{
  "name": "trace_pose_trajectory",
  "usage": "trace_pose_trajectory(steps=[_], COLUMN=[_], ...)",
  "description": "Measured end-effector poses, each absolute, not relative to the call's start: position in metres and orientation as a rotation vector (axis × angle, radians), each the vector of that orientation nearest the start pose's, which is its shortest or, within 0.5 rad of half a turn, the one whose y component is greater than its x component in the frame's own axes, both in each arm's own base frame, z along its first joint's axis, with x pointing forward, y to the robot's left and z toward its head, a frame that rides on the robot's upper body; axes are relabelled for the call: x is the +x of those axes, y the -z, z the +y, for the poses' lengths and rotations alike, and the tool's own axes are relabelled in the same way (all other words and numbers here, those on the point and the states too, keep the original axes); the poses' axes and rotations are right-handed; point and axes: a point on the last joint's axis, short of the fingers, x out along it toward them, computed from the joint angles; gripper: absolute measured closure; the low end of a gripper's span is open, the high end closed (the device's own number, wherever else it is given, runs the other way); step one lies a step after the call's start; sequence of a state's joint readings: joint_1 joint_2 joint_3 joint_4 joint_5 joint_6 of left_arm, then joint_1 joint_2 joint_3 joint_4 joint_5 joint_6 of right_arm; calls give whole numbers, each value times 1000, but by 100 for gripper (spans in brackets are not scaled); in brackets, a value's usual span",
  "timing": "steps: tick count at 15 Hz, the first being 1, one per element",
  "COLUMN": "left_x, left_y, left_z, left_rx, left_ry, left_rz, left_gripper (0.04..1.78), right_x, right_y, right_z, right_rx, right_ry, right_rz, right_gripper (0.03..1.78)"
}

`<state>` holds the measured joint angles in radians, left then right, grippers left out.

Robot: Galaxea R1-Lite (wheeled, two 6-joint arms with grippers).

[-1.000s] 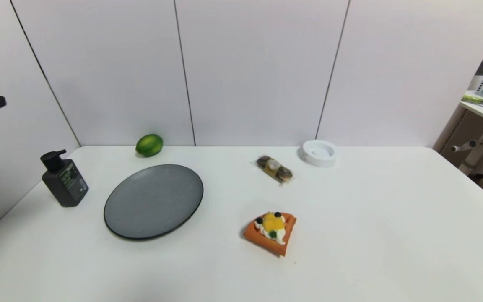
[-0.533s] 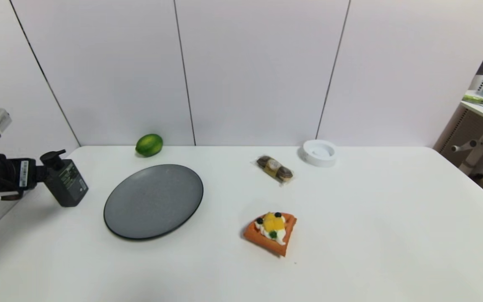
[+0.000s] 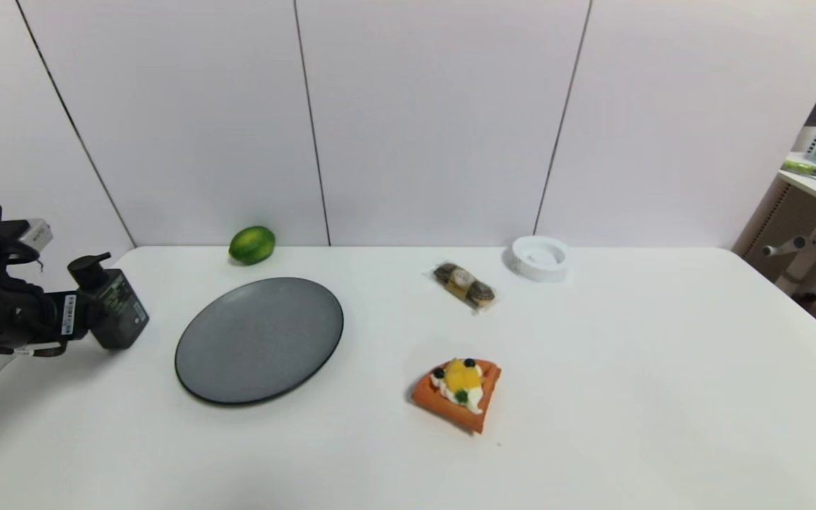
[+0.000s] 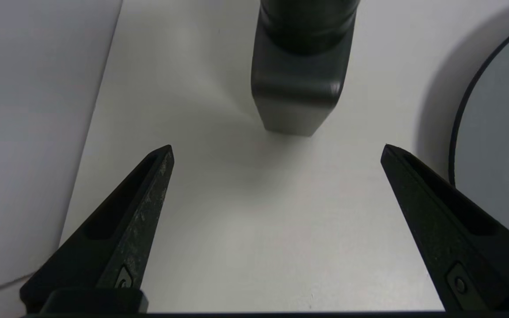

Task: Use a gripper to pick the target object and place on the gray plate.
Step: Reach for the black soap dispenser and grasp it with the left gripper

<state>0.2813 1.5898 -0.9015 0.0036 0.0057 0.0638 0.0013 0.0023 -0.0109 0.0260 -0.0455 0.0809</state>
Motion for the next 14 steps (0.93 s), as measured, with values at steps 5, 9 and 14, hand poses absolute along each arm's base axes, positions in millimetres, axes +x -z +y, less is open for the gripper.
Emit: trace_pose_trajectory(steps=[5,9,14], left_x=[272,282,290], left_y=[-170,-160,-153], left_z=[78,81,82], left_rx=[-30,-30,-39], left_ry=[-251,-248,-220], left_rz=[673,669,651], left_gripper=[13,13,37], right_x=[-23,-23,-23], right_y=[-76,-76,-76], right_z=[-1,-1,-1], right_rx=[80,81,80], right_ry=[45,45,45], right_rz=[16,16,16], right_gripper=[10,10,10])
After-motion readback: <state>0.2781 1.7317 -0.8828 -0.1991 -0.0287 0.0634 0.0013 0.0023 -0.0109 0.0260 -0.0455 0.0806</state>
